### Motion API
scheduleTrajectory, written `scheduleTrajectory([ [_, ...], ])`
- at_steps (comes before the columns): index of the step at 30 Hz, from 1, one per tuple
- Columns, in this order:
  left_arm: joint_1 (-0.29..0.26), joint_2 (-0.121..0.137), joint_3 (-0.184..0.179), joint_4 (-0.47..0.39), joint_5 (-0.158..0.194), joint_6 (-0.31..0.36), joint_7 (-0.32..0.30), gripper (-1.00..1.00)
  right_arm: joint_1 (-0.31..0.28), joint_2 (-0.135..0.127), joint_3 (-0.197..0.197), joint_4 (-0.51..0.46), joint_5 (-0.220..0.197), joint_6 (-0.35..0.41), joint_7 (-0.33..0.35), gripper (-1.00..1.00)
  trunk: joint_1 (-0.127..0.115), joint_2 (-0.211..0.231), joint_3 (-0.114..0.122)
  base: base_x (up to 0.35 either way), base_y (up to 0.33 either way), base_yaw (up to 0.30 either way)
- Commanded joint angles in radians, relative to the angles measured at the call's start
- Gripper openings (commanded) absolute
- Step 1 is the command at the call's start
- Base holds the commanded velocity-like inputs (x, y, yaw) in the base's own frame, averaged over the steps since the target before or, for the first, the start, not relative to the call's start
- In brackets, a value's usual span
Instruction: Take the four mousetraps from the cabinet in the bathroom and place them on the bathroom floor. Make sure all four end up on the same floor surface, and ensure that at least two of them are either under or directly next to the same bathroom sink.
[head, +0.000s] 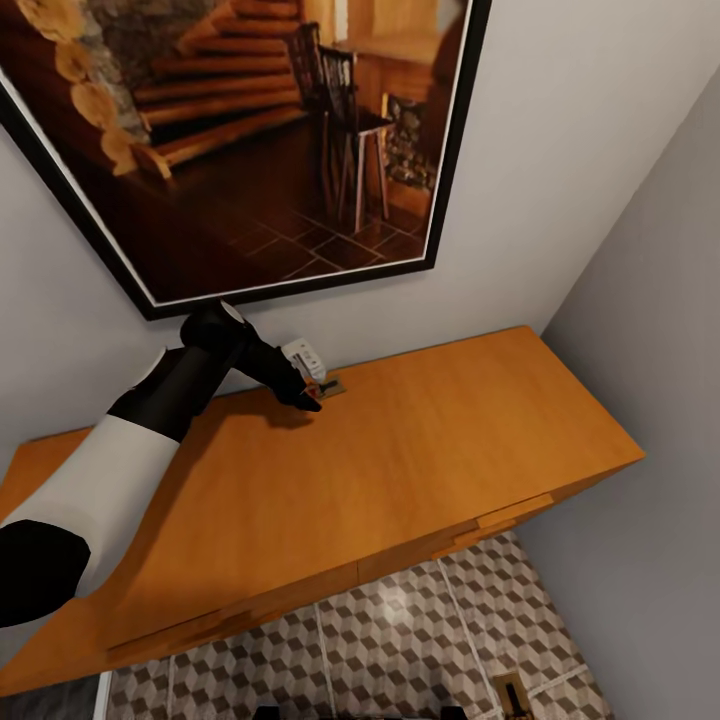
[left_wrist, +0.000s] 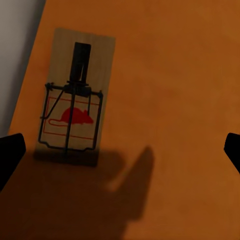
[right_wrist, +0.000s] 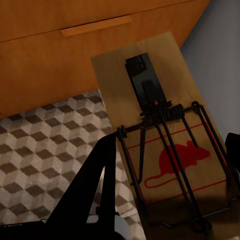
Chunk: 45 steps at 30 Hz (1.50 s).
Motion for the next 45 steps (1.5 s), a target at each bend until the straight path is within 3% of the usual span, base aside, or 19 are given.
scheduleTrajectory([
  [1,-0.001,0.001,-0.001,-0.001,-0.008,0.009,-0.009,1.0,-0.001,0.0,0.009,0.001,-0.007,-0.003,-0.004,-1.0,0.0,-0.002,-0.003,0.0,0.0,0.0],
  [31,0.0,0.012,0.009,-0.044,-0.009,0.009,-0.008,1.0,-0.001,0.0,0.008,0.001,-0.007,-0.003,-0.004,-1.0,0.0,-0.002,-0.048,0.0,0.0,0.0],
  [45,-0.001,0.028,0.008,-0.061,-0.009,0.009,-0.008,1.0,-0.001,0.0,0.008,0.001,-0.007,-0.003,-0.004,-1.0,0.0,-0.002,-0.051,0.0,0.0,0.0],
])
